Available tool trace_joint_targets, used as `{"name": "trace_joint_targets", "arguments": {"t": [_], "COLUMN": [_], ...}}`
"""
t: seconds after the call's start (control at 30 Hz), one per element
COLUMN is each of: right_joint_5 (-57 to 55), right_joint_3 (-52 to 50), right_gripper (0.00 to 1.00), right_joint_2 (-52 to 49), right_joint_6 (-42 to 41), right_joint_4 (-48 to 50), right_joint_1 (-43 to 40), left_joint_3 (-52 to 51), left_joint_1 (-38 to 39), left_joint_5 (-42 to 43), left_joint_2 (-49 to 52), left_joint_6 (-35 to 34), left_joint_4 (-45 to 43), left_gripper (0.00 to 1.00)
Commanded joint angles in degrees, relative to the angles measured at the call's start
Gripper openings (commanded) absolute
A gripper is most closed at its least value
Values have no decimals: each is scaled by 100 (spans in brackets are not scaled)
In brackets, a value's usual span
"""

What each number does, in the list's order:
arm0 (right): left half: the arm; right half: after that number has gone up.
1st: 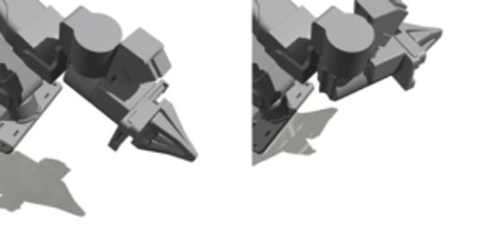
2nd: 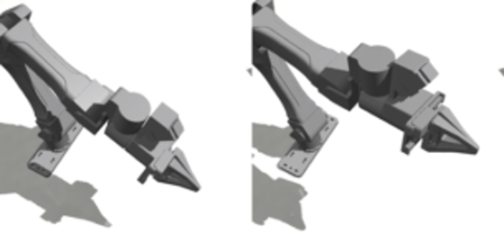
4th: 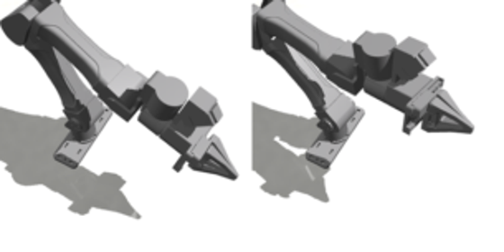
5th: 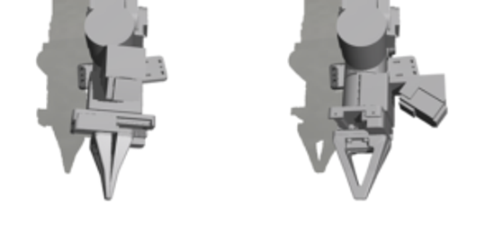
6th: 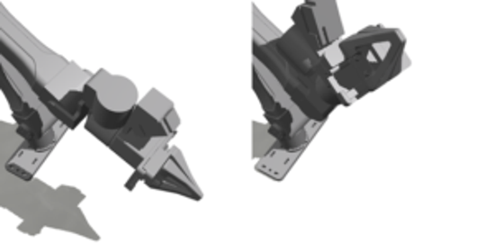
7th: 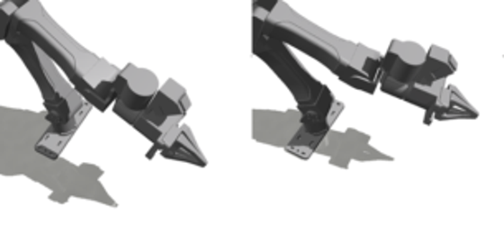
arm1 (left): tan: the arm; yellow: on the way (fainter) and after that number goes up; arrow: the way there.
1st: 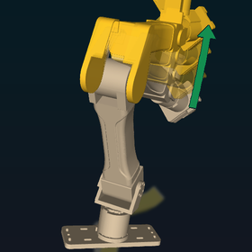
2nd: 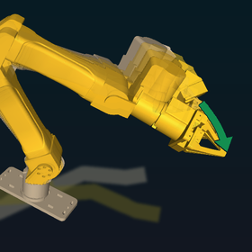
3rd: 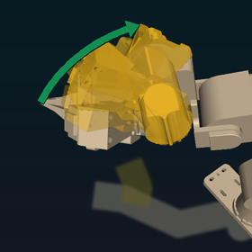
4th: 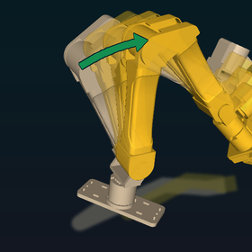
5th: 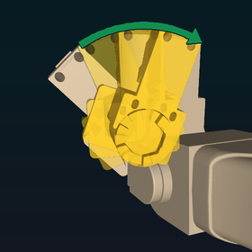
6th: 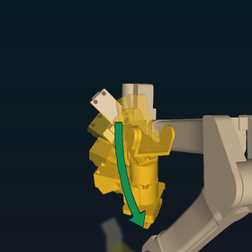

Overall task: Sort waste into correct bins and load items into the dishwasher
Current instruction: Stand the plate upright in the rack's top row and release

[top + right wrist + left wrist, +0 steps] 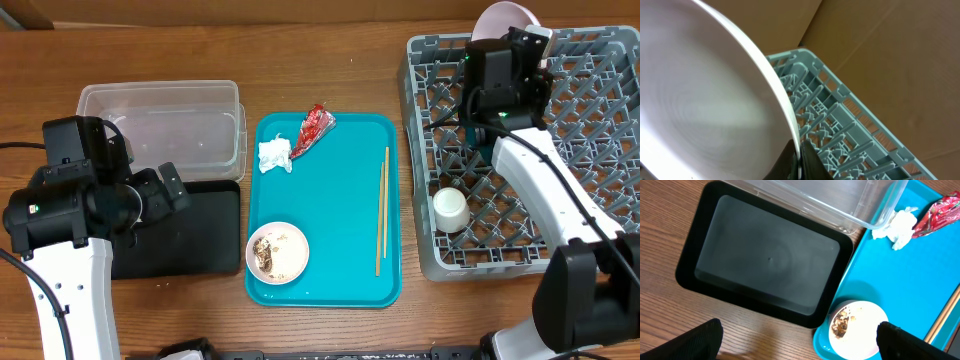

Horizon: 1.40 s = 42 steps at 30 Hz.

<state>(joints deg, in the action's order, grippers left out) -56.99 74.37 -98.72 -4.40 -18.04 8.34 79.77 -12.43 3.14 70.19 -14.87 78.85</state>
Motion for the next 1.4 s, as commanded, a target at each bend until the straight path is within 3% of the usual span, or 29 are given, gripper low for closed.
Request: {"name": "trace_joint_targets", "arguments": {"t": [0.0,0.7,0.97,1.37], "right_joint_5": [-42,7,94,422], "right_joint_3": [146,146,146,146], "right_gripper": [4,4,15,4], "right_joint_2": [-107,-107,-107,-107], "right_joint_6": [0,-9,-31,-769], "right_joint_4": [42,-560,-743,-1235], "right_joint_1": [-2,428,590,579], "left_joint_3": [74,74,74,74], "left_joint_1": [-28,-28,-28,-28], "left_joint_5": [-59,-61,-61,-59], "left_joint_2": [4,4,4,4], "left_joint_6": [-76,-76,-76,-79], "left_joint_4": [2,0,0,0], "left_gripper": [100,100,100,100]}}
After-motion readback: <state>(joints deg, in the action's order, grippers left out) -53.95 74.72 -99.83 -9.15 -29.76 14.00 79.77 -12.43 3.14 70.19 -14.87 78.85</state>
